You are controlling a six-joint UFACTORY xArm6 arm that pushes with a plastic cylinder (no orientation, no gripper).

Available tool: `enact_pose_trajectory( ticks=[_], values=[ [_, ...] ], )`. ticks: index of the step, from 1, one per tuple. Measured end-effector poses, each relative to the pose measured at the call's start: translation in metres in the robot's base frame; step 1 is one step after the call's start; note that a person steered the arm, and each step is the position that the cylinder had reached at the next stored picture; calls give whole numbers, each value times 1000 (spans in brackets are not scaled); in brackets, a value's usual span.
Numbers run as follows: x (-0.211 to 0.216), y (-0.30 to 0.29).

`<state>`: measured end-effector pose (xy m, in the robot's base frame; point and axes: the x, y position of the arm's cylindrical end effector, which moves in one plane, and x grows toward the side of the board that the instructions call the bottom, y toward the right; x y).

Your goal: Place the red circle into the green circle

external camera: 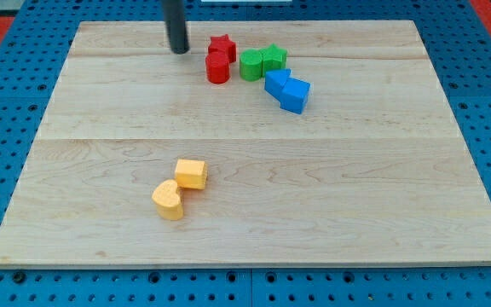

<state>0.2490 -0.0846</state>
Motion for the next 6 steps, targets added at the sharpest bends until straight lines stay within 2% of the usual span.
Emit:
enact_pose_trajectory(
  ticks=[2, 3, 4, 6],
  values=[
    [-1, 60],
    [-3, 21],
    [23, -64],
    [44, -13]
  ],
)
